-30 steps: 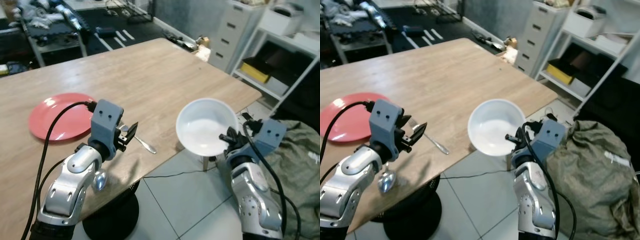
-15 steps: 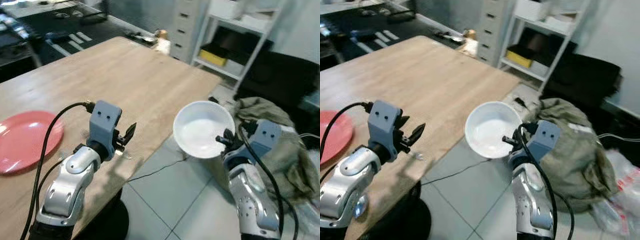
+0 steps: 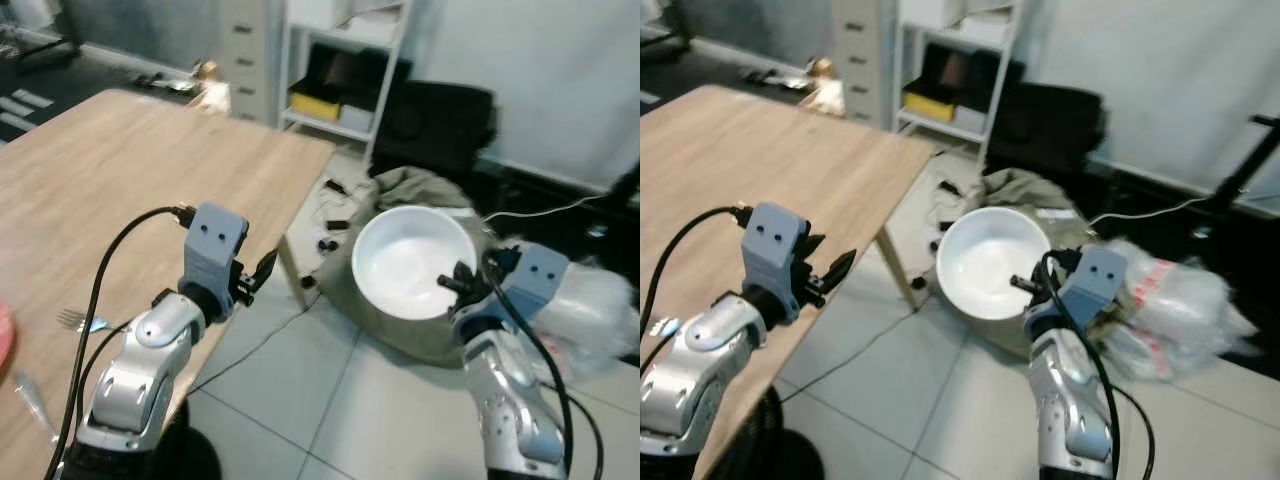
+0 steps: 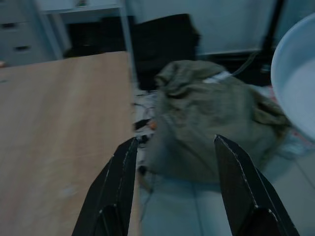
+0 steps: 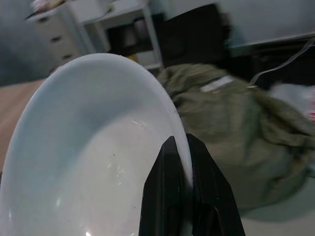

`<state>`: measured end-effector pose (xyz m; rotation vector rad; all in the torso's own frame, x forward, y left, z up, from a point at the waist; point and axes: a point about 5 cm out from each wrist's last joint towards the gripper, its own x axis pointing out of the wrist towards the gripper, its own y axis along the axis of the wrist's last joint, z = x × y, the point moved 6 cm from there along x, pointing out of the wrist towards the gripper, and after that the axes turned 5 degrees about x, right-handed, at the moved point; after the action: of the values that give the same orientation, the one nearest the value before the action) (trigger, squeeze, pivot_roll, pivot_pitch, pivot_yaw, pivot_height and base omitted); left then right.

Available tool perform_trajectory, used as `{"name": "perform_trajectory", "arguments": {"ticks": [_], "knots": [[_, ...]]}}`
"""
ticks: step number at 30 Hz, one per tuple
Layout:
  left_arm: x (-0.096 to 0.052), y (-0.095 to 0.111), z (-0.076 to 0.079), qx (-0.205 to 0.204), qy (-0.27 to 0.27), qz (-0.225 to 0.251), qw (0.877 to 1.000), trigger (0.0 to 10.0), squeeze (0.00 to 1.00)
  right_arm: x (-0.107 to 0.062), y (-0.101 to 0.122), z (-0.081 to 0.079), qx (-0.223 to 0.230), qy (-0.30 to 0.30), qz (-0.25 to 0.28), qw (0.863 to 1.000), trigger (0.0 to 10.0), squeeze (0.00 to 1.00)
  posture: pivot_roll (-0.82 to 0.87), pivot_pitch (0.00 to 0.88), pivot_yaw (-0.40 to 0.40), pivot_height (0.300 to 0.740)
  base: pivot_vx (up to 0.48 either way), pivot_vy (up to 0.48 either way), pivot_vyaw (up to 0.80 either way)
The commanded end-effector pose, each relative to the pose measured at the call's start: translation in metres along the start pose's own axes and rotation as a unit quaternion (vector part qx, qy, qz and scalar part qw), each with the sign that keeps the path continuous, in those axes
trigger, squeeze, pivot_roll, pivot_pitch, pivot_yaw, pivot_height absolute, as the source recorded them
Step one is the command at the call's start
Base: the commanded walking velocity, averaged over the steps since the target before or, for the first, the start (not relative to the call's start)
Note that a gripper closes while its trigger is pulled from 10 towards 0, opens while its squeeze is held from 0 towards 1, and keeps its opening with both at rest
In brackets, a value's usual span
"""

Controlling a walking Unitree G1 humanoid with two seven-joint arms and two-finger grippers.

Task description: Setting the table

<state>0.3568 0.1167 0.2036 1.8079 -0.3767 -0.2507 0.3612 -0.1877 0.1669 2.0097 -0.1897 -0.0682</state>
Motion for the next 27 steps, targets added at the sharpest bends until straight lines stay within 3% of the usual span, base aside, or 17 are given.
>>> {"name": "perform_trajectory", "arguments": {"ticks": [1, 27], "knots": [[-0.0014, -0.0074, 0.0019, 0.0, -0.003, -0.012, 1.0, 10.0, 0.0, -0.0017, -0.003, 0.0023, 0.002, -0.005, -0.004, 1.0, 10.0, 0.0, -0.01, 0.068, 0.026, 0.74, 0.0, 0.0, -0.8], [-0.0009, -0.0078, 0.001, 0.0, -0.001, -0.012, 1.0, 10.0, 0.0, -0.0016, -0.0045, 0.003, -0.001, -0.007, -0.005, 1.0, 10.0, 0.0, -0.01, 0.067, 0.029, 0.74, 0.0, 0.0, -0.8]]}}
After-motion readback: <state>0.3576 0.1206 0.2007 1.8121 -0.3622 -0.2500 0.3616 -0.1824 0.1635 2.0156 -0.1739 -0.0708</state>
